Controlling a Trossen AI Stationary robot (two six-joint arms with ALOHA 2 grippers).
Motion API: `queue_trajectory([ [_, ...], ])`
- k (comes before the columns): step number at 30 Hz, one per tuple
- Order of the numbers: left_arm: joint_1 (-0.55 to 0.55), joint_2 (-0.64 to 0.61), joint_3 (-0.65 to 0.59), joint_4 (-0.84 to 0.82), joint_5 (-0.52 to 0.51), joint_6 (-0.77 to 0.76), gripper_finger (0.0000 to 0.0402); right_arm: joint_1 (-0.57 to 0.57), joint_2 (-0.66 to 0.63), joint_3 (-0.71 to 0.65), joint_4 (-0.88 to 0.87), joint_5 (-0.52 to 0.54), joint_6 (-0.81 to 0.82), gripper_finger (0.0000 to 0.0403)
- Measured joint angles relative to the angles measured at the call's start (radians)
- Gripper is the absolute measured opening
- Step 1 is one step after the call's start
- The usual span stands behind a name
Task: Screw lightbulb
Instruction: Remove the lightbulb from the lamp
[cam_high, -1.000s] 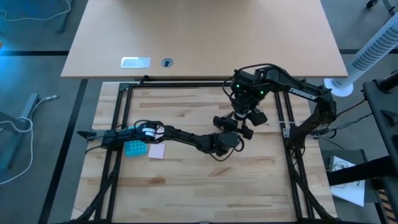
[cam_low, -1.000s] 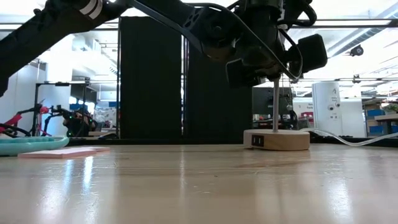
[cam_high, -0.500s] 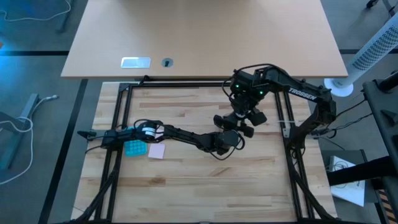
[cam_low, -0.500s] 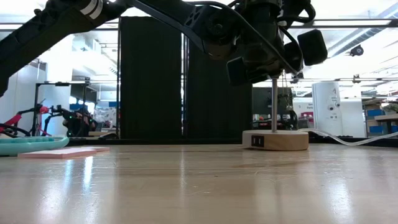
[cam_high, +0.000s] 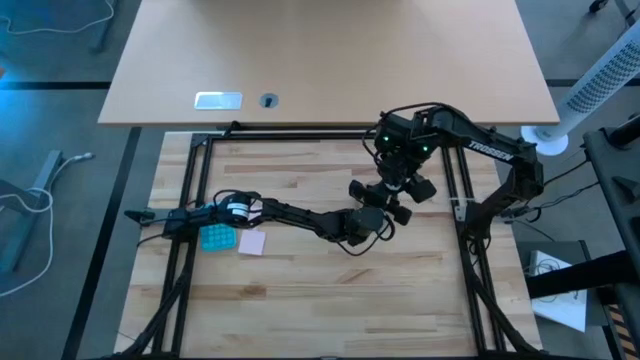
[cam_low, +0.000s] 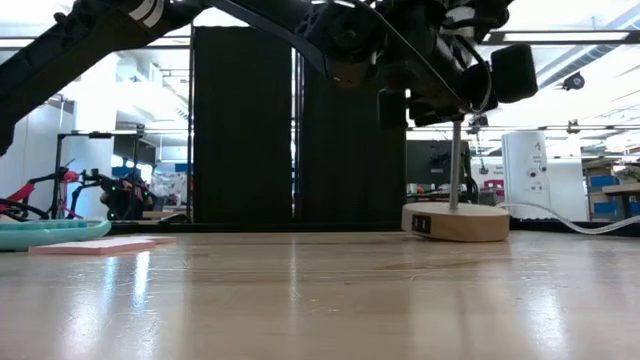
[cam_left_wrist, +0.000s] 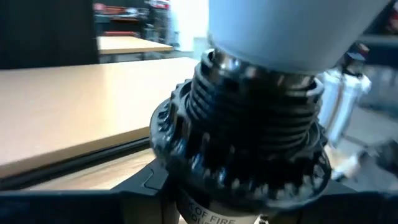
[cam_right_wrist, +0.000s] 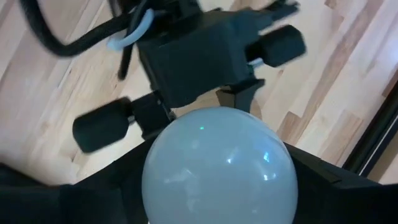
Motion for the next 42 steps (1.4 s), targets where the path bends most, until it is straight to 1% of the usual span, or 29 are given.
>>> queue_trajectory([
  [3, -0.005, -0.028, -0.006, -0.075, 0.068, 0.031, 0.0155, 0.002, -0.021, -0.001, -0.016, -0.011, -0.030, 0.0249],
  [7, -0.005, -0.119, -0.055, -0.167, 0.208, 0.045, 0.0155, 0.002, -0.071, -0.001, -0.007, -0.068, -0.035, 0.0246],
  [10, -0.002, -0.185, -0.128, -0.158, 0.314, 0.050, 0.0155, 0.002, -0.107, 0.000, 0.004, -0.086, -0.030, 0.0252],
  [12, 0.002, -0.241, -0.197, -0.159, 0.407, 0.052, 0.0155, 0.003, -0.126, 0.000, 0.012, -0.112, -0.028, 0.0253],
  [16, 0.042, -0.366, -0.327, -0.150, 0.676, 0.050, 0.0155, 0.013, -0.157, 0.002, 0.031, -0.159, -0.019, 0.0247],
  [19, 0.097, -0.432, -0.391, -0.156, 0.938, 0.029, 0.0155, 0.029, -0.167, 0.004, 0.055, -0.189, -0.013, 0.0246],
  [21, 0.134, -0.452, -0.409, -0.163, 1.094, 0.009, 0.0155, 0.042, -0.168, 0.004, 0.078, -0.211, 0.002, 0.0251],
  [24, 0.178, -0.459, -0.399, -0.186, 1.293, -0.019, 0.0155, 0.058, -0.168, 0.010, 0.093, -0.216, 0.012, 0.0253],
  [27, 0.200, -0.456, -0.362, -0.233, 1.454, -0.019, 0.0155, 0.072, -0.169, 0.021, 0.102, -0.231, 0.002, 0.0248],
  [30, 0.214, -0.437, -0.299, -0.326, 1.595, -0.020, 0.0154, 0.084, -0.165, 0.029, 0.106, -0.250, -0.011, 0.0246],
  [33, 0.230, -0.410, -0.237, -0.420, 1.683, 0.000, 0.0154, 0.095, -0.162, 0.031, 0.115, -0.259, -0.012, 0.0251],
  [36, 0.256, -0.381, -0.192, -0.438, 1.831, -0.011, 0.0154, 0.107, -0.162, 0.032, 0.141, -0.265, -0.008, 0.0253],
  [39, 0.283, -0.366, -0.163, -0.464, 1.990, -0.054, 0.0154, 0.113, -0.160, 0.032, 0.162, -0.260, -0.011, 0.0248],
  [40, 0.289, -0.363, -0.156, -0.466, 2.029, -0.071, 0.0154, 0.113, -0.160, 0.033, 0.170, -0.264, -0.012, 0.0246],
  [42, 0.297, -0.363, -0.150, -0.475, 2.067, -0.096, 0.0154, 0.113, -0.160, 0.034, 0.186, -0.263, -0.008, 0.0246],
])
